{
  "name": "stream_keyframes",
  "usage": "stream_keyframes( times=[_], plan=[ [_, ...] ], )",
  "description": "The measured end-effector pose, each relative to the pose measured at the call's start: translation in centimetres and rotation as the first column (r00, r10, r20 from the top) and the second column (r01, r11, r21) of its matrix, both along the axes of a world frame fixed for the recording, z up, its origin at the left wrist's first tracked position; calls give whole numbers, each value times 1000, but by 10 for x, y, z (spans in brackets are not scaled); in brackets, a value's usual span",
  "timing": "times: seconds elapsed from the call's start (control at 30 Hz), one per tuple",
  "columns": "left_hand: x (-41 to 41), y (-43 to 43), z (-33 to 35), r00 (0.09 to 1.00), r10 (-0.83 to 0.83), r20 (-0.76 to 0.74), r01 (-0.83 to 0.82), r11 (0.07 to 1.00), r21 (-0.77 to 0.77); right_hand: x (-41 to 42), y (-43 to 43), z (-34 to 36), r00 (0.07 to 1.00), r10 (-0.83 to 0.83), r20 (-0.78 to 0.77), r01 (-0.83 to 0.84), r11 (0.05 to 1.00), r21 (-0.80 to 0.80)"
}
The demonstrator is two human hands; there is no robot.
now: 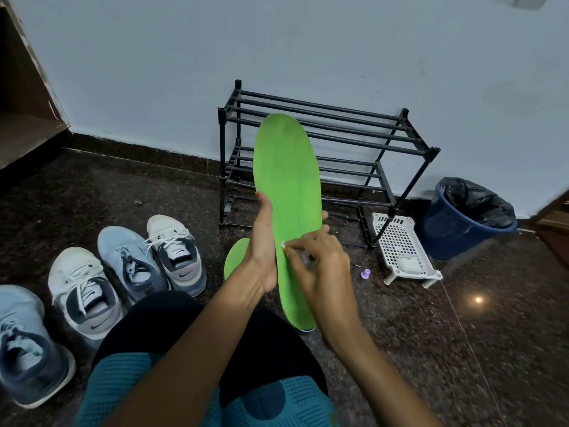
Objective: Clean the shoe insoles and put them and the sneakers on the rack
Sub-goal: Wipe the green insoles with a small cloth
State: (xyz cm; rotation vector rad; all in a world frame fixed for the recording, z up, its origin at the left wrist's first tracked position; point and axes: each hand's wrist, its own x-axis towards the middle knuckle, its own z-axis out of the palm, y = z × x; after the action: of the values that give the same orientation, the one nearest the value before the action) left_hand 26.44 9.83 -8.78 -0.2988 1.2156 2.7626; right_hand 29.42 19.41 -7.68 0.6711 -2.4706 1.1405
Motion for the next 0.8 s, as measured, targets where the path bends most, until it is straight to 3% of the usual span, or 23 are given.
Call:
stream_keyframes(
  times=[0.27, 0.47, 0.67, 0.8],
  plan=[
    [3, 8, 1, 999, 9, -38, -10, 999, -38, -39, -1, 6, 967, -234, -100, 244, 965, 97],
    [3, 5, 1, 999, 33, -38, -34, 999, -28, -28, -5, 2, 984, -153, -95, 162, 982, 96],
    [5, 7, 3, 999, 2, -33, -4, 998, -59, -45, 0, 10, 971, -225, -75, 232, 967, 105],
    [4, 4, 4, 999, 28, -19, -28, 999, -28, -30, -5, 8, 990, -131, -61, 136, 987, 87]
  ],
)
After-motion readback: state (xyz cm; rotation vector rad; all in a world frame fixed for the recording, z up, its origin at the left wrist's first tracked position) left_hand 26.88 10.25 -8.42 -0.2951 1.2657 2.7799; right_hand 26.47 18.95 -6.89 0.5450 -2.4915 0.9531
